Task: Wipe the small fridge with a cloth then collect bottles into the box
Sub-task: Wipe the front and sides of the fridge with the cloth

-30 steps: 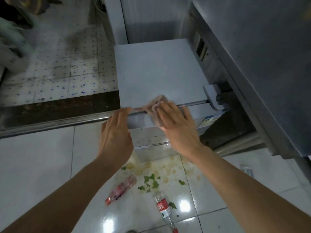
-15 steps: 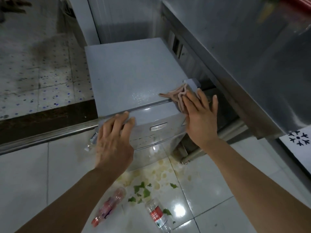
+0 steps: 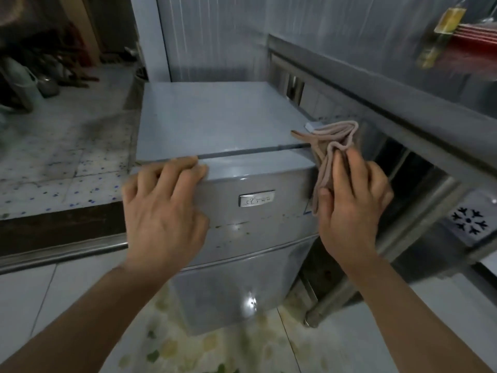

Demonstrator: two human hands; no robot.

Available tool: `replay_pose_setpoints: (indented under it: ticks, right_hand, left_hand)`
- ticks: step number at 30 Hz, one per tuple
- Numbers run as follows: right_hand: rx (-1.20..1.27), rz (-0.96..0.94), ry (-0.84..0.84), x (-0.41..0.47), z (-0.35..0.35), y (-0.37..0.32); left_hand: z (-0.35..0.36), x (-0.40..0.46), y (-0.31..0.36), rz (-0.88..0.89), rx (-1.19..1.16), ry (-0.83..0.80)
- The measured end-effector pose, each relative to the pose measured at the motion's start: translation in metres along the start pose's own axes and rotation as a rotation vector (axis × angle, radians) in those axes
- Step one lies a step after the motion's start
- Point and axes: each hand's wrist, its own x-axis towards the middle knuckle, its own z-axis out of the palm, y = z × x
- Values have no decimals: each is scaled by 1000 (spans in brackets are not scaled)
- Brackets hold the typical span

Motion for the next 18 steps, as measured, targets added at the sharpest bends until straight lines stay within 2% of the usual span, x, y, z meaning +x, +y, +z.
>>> replay_pose_setpoints:
  ticks: [6,9,11,14,18]
  right_hand:
    - [17,-13,125,-1,23,19]
    - [73,-51,150,15,30,30]
    - [220,-83,157,14,42,32]
    - [352,-50,196,-10,69,34]
    - [440,6,122,-70,104,32]
  left_hand:
    - [12,-3,-7,82,-56,231]
    - [25,-6,-31,158,51,322]
    - [34,-12,-56,71,25,343]
    - [45,-18,-77,-20,-155,344]
    - [52,-24,-64,-65,-169,427]
